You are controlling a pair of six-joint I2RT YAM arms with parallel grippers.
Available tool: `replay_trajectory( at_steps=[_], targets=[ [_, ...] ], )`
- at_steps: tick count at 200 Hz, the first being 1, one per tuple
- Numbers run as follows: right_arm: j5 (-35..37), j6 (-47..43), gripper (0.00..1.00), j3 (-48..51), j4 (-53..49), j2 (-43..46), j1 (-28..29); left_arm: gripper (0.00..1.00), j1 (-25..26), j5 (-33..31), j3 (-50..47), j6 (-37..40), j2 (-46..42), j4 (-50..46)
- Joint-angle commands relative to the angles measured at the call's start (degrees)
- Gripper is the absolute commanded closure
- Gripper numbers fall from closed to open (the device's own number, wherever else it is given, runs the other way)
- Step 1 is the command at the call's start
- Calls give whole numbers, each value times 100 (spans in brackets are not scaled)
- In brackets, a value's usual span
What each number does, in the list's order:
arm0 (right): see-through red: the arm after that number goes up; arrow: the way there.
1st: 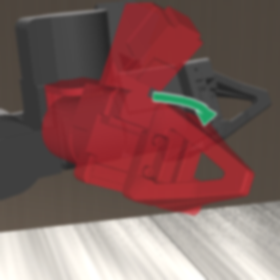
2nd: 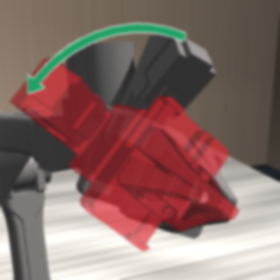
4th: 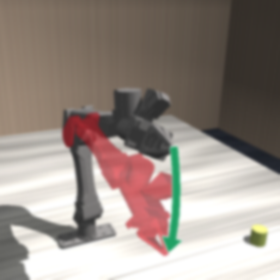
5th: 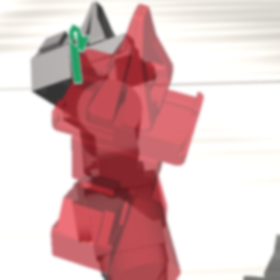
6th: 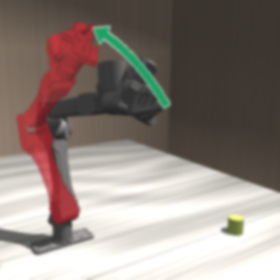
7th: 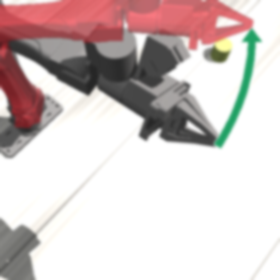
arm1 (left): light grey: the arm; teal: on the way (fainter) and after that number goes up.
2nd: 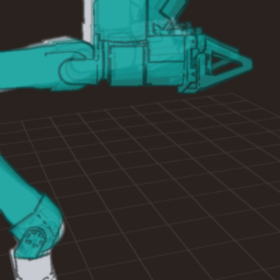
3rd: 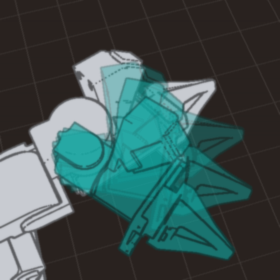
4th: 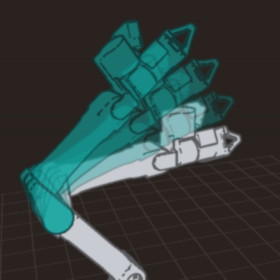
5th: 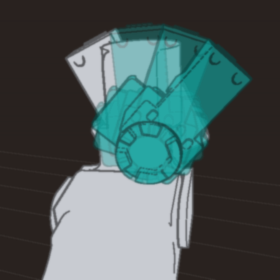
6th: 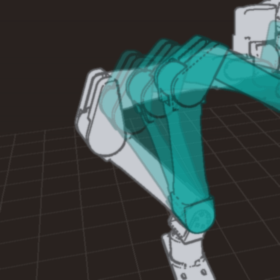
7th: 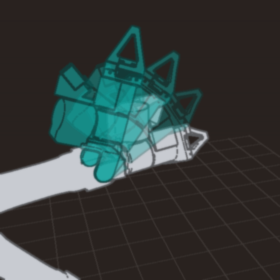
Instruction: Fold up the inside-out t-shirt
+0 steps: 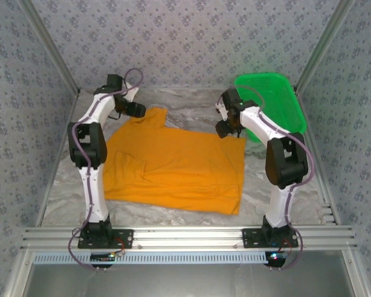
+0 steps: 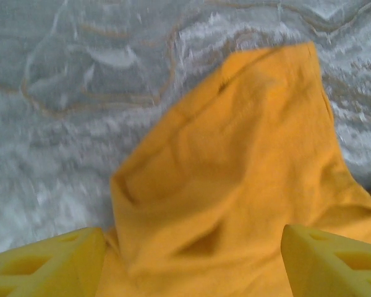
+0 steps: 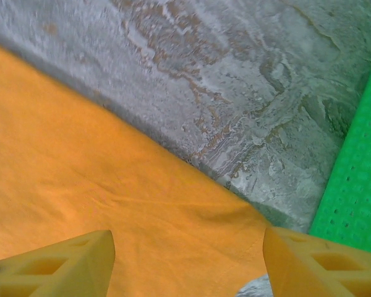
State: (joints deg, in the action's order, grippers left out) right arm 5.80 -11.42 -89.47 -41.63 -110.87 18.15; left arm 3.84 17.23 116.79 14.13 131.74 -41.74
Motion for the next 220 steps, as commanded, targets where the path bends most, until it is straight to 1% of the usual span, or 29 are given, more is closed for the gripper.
replay_trajectory(
  at_steps=[1, 21, 32, 48, 66, 85, 102, 107, 118, 129, 137, 147, 157, 168, 174, 177, 182, 184, 188, 195, 197, 202, 220],
  targets=[
    [132, -1202, 33, -389, -320, -267, -89, 26, -30, 265, 1320, 583, 710, -808],
    [-126, -1776, 33, -712, -687, -624, -176, 29, -5, 252, 2554, 782, 1516, -1548],
    [-102, -2159, 32, -766, -819, -765, -184, 31, 3, 283, 2966, 935, 1777, -1801],
    [19, -2684, 32, -836, -956, -919, -209, 32, -14, 679, 2905, 1191, 1772, -1867],
    [0, -3204, 32, -961, -1188, -1065, -272, 32, 3, 1071, 2755, 1439, 1694, -2030],
    [-13, -3655, 32, -1079, -1460, -1248, -325, 30, 25, 1125, 2467, 1600, 1568, -1941],
    [-37, -4074, 32, -1168, -1696, -1427, -347, 28, 25, 901, 2440, 1705, 1555, -1991],
    [-5, -4149, 32, -1192, -1706, -1496, -335, 28, 21, 741, 2425, 1713, 1556, -1956],
    [111, -4295, 32, -1256, -1711, -1662, -331, 28, 53, 184, 2384, 1701, 1609, -1790],
    [327, -4337, 32, -1333, -1688, -1859, -329, 29, 80, -186, 2451, 1786, 1733, -1751],
    [481, -4346, 34, -1389, -1680, -1988, -337, 32, 74, -366, 2542, 1790, 1827, -1756],
    [553, -4353, 34, -1456, -1704, -2087, -363, 37, 65, -342, 2699, 1821, 1926, -1838],
    [495, -4354, 36, -1486, -1685, -2122, -397, 49, 56, -300, 2713, 1772, 1947, -1774],
    [367, -4362, 48, -1527, -1725, -2132, -421, 66, 56, -318, 2717, 1724, 1943, -1697],
    [331, -4368, 60, -1537, -1721, -2132, -430, 74, 48, -277, 2717, 1699, 1930, -1672],
    [319, -4375, 69, -1545, -1722, -2127, -428, 79, 43, -241, 2725, 1698, 1921, -1668],
    [310, -4393, 79, -1554, -1726, -2111, -418, 88, 33, -173, 2742, 1692, 1905, -1675],
    [304, -4395, 83, -1553, -1713, -2096, -418, 92, 30, -140, 2748, 1683, 1889, -1683],
    [312, -4403, 87, -1533, -1671, -2070, -412, 100, 11, -84, 2761, 1657, 1863, -1689],
    [331, -4403, 90, -1468, -1533, -1986, -399, 100, -26, 30, 2774, 1615, 1790, -1723],
    [346, -4408, 92, -1433, -1495, -1955, -391, 100, -37, 73, 2771, 1587, 1757, -1717],
    [397, -4417, 95, -1338, -1283, -1854, -377, 100, -84, 192, 2752, 1532, 1680, -1692],
    [723, -4401, 96, -918, -346, -1461, -330, 100, -240, 730, 2538, 1367, 1298, -1430]
  ],
)
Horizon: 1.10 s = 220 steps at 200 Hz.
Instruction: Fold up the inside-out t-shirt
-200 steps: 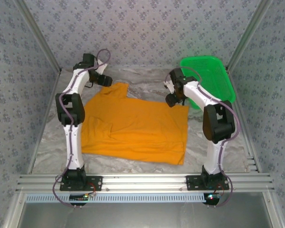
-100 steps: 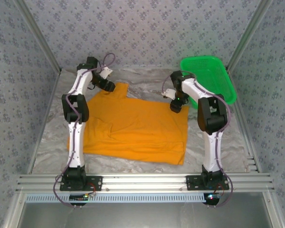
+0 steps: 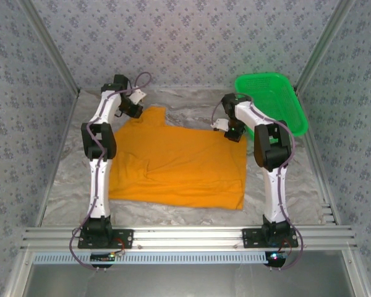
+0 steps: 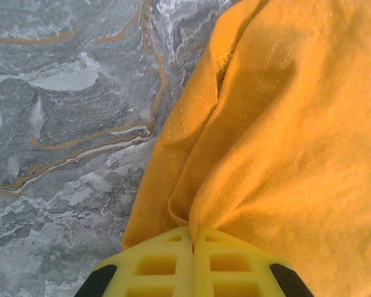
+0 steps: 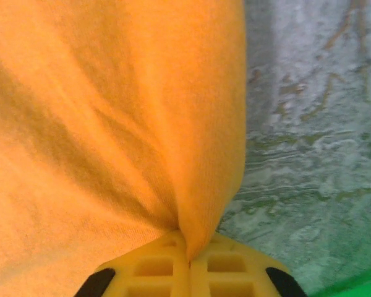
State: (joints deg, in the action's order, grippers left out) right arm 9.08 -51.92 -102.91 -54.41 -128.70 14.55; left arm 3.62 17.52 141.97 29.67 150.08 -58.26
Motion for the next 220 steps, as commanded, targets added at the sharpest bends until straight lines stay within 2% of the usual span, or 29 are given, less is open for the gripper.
replay_trajectory(
  at_steps=[1, 16, 30, 49, 71, 92, 106, 120, 137, 147, 156, 166, 167, 172, 177, 182, 197, 211, 220],
  targets=[
    [412, -348, 96, 455, 994, 334, 40, 100, -229, 736, -9, -188, -556, 247],
    [967, -417, 96, 857, 1900, 633, 113, 100, -336, 1361, -467, -94, -970, 643],
    [1374, -707, 96, 1361, 2834, 913, 212, 100, -379, 1982, -980, 326, -1344, 974],
    [1654, -1145, 96, 1995, 3919, 1285, 329, 100, -382, 2153, -1770, 715, -1898, 1541],
    [1705, -1437, 95, 2641, 4531, 1803, 447, 100, -379, 2228, -2665, 1218, -2524, 1902],
    [1940, -1463, 92, 3257, 4439, 2348, 694, 100, -364, 2424, -3799, 1991, -3389, 1845],
    [2100, -1212, 89, 3813, 4155, 2738, 918, 100, -329, 2431, -4842, 2355, -4281, 1878],
    [2158, -619, 86, 4096, 3306, 2974, 1147, 100, -232, 2291, -5972, 2348, -5188, 1904],
    [2297, 244, 79, 4438, 2581, 3112, 1459, 100, -84, 1787, -7229, 1764, -6215, 2342],
    [2299, 634, 73, 4580, 2232, 3168, 1604, 89, 143, 983, -7780, 1389, -6741, 2610],
    [2368, 878, 68, 4649, 2067, 3217, 1716, 87, 276, 131, -8094, 751, -7118, 2933],
    [2467, 1152, 66, 4592, 1761, 3269, 1744, 85, 211, -522, -8253, -164, -7411, 3097],
    [2476, 1181, 66, 4581, 1751, 3280, 1740, 83, 202, -609, -8267, -265, -7444, 3112],
    [2486, 1303, 65, 4522, 1655, 3325, 1736, 56, 170, -936, -8317, -753, -7562, 3143],
    [2417, 1416, 65, 4431, 1497, 3376, 1700, 46, 111, -1171, -8326, -1193, -7660, 3093],
    [2327, 1549, 61, 4332, 1362, 3423, 1654, 42, 23, -1125, -8332, -1506, -7736, 2963],
    [1945, 1714, 59, 4062, 1064, 3561, 1455, 21, -220, -542, -8352, -2090, -7852, 2602],
    [1453, 1543, 56, 3956, 1018, 3764, 1401, 19, -298, -159, -8332, -2324, -7826, 2311],
    [866, 1354, 53, 3859, 994, 3878, 1389, 18, -308, 31, -8327, -2599, -7720, 2297]
  ],
)
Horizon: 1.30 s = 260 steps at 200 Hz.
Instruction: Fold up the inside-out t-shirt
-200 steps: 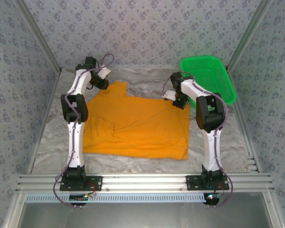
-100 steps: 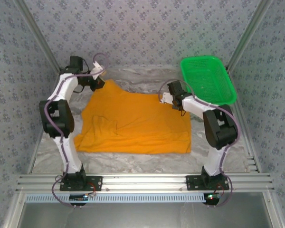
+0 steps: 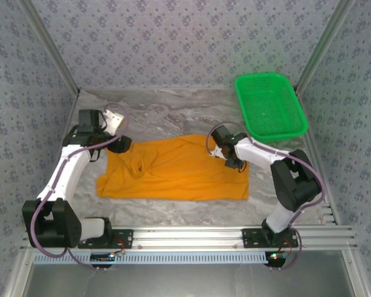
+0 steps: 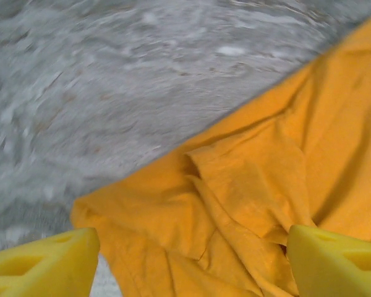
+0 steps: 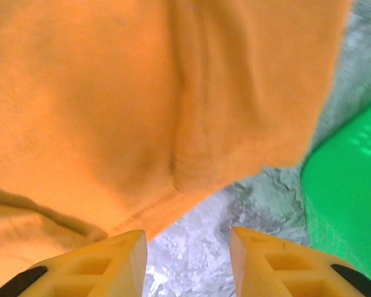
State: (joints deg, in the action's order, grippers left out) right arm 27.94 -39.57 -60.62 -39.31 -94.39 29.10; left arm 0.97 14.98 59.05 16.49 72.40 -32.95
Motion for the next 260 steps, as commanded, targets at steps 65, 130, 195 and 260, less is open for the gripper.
replay_trajectory(
  at_steps=[65, 130, 195, 260],
  targets=[
    [-2757, 7, 47, -1629, 848, -853, 220, 28, 1216, 537, 641, -1590, 1604, -536],
    [-1642, -154, 46, -1262, -654, -878, -298, 28, 1288, -749, 1472, -1353, 3036, -784],
    [-920, -514, 47, -820, -415, -989, -805, 26, 1205, -798, 1713, -1101, 3251, -1375],
    [-836, -565, 69, -619, 38, -965, -990, 27, 786, -316, 1573, -1309, 3326, -1269]
  ],
)
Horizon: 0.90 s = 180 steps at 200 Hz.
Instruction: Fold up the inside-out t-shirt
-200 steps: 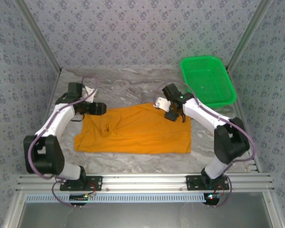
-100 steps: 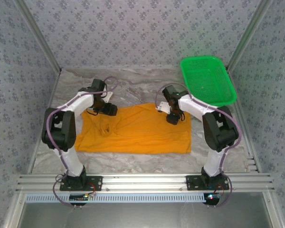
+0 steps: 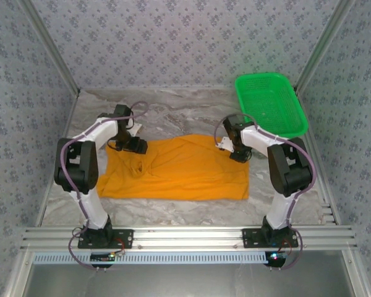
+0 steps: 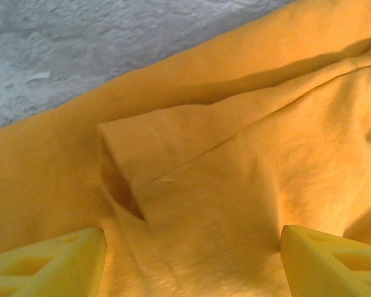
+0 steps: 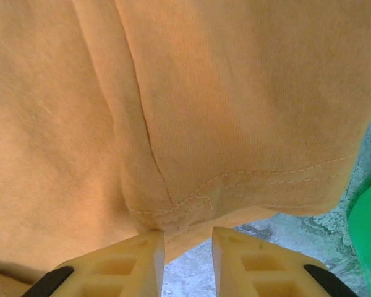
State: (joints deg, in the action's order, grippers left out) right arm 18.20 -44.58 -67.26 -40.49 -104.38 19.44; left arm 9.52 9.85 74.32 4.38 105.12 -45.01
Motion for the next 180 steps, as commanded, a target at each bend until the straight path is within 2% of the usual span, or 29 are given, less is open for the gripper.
replay_trajectory(
  at_steps=[1, 10, 27, 44, 62, 72, 79, 88, 103, 134, 154, 164, 168, 172, 180],
  targets=[
    [149, -66, 68, 46, 165, 33, -22, 27, -71, 200, 46, -105, 58, -48],
    [232, -54, 61, 51, 198, -1, -29, 27, -78, 219, 71, -180, 109, 37],
    [228, -52, 61, 55, 148, -64, -69, 28, -62, 550, 117, -242, 198, 248],
    [186, -51, 63, 78, 173, -134, -82, 34, -16, 1098, 210, -135, 300, 354],
    [197, -47, 67, 72, 138, -221, -105, 54, -2, 1428, 355, 63, 465, 311],
    [198, -38, 71, 89, 160, -192, -100, 73, -2, 1467, 426, 187, 508, 242],
    [147, -40, 76, 124, 211, -131, -113, 86, -3, 1445, 474, 326, 496, 196],
    [71, -25, 88, 159, 254, -47, -108, 100, -3, 1360, 531, 531, 435, 75],
    [159, -59, 100, 201, 339, 92, -106, 100, -11, 1218, 518, 902, 129, -5],
    [264, -129, 100, 206, 461, 364, -115, 100, -28, 593, 311, 1939, -851, 395],
    [-353, 110, 100, 9, 111, 424, -84, 100, -29, 506, 399, 2574, -1159, 581],
    [-929, 256, 68, -58, -273, 416, -71, 100, -28, 499, 564, 2761, -1145, 582],
    [-1103, 267, 59, -59, -407, 406, -51, 100, -29, 502, 636, 2815, -1118, 582],
    [-1229, 301, 55, -52, -474, 403, -41, 100, -29, 507, 705, 2861, -1089, 582],
    [-1332, 336, 52, -56, -520, 403, -17, 100, -16, 516, 854, 2950, -1020, 528]
  ],
)
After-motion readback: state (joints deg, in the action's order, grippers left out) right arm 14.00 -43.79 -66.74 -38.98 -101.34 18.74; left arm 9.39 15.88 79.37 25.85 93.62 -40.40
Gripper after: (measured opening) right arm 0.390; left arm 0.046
